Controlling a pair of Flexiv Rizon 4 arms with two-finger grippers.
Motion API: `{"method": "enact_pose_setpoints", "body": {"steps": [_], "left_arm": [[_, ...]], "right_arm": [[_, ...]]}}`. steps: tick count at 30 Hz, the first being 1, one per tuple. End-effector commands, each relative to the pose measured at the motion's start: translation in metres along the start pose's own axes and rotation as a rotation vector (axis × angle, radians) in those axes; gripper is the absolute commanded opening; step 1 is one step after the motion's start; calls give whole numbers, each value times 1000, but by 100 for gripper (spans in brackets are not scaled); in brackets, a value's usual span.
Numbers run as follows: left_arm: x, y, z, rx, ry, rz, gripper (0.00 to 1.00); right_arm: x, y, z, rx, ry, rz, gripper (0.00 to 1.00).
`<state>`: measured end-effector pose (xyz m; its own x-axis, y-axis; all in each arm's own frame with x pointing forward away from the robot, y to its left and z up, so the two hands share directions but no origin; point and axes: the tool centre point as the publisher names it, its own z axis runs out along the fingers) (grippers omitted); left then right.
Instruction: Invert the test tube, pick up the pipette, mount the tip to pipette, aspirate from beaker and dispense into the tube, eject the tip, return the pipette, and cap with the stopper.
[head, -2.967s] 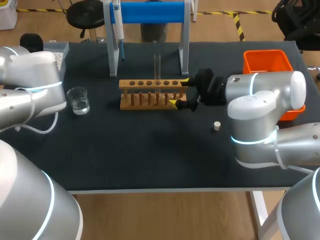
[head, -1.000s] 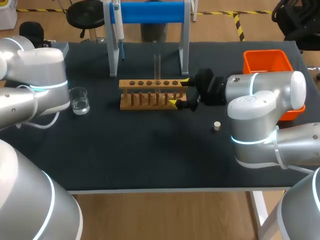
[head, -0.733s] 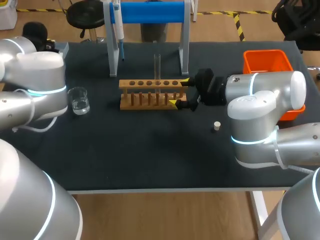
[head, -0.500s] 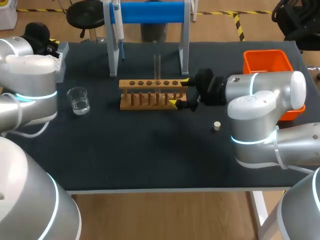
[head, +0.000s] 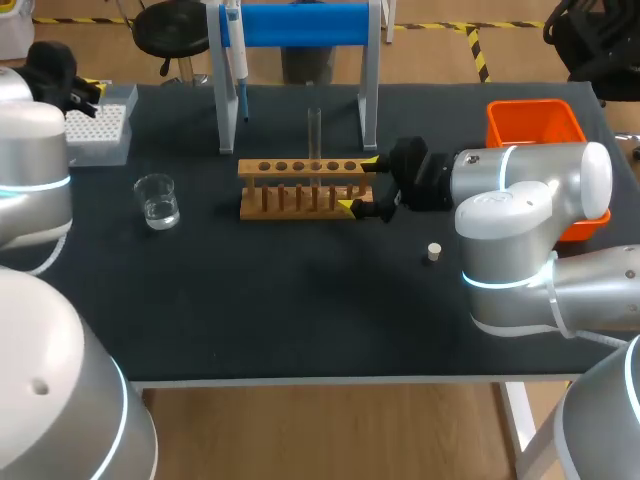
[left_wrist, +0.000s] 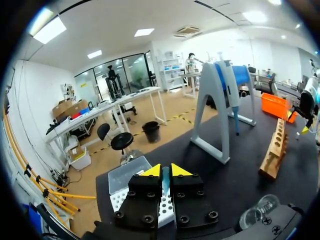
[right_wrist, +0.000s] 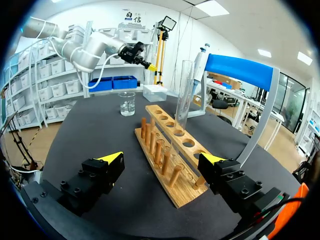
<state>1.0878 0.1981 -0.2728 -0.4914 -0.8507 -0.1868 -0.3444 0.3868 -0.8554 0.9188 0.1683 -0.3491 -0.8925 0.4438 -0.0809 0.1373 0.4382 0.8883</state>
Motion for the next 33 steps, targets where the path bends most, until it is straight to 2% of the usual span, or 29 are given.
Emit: {"method": "enact_pose_setpoints", "body": {"steps": [1,9,12,15,33], "left_arm": [[12,-2,-8,-9,34,22,0],[73,-20,-57,-32,168,80,0],[100,-32,-74,-33,241,104,0],[128,-46,-92,-14,346,138,0],[128,-46,-92,-14,346,138,0]], "right_arm": [[0,0,0,1,0,0,100],[0,0,0,1,0,0,100],[0,0,0,1,0,0,100],[0,0,0,1,0,0,100],[0,0,0,1,0,0,100]]}}
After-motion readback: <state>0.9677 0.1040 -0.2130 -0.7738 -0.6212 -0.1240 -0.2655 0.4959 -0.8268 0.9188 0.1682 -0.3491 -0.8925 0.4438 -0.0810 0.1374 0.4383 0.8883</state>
